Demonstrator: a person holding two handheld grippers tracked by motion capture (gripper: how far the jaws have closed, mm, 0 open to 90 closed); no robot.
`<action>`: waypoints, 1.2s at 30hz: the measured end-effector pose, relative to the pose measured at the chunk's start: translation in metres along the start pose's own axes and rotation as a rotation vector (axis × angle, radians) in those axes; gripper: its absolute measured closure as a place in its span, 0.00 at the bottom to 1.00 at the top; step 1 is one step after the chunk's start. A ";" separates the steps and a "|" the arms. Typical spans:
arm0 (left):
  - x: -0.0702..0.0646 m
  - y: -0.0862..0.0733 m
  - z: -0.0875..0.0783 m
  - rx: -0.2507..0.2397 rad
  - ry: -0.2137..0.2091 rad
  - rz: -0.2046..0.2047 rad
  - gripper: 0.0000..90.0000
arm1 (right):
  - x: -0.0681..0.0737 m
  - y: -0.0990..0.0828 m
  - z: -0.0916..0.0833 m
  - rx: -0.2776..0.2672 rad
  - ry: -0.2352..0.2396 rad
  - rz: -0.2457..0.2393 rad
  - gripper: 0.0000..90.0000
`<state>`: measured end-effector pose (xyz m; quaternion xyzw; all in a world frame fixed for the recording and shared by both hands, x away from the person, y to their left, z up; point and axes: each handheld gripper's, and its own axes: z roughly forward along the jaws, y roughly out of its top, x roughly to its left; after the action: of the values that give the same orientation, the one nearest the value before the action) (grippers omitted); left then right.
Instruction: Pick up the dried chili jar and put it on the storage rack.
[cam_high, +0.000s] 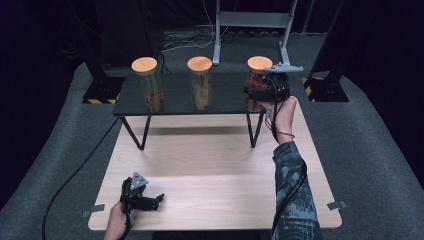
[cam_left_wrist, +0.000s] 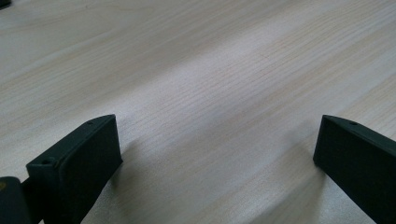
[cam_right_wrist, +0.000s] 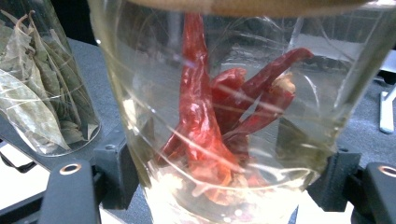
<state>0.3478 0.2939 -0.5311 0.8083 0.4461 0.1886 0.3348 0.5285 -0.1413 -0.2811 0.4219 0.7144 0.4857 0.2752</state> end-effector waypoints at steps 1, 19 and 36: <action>0.000 0.000 0.000 0.000 0.000 0.000 0.00 | -0.001 -0.001 0.000 -0.007 0.002 0.004 0.27; 0.000 0.000 0.000 0.000 0.000 0.000 0.00 | -0.003 -0.001 0.006 -0.014 -0.022 -0.001 0.27; 0.000 0.000 0.000 -0.001 0.000 -0.001 0.00 | -0.002 0.000 0.007 -0.008 -0.033 -0.005 0.27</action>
<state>0.3478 0.2938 -0.5311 0.8080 0.4464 0.1886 0.3351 0.5346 -0.1397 -0.2839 0.4268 0.7089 0.4809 0.2899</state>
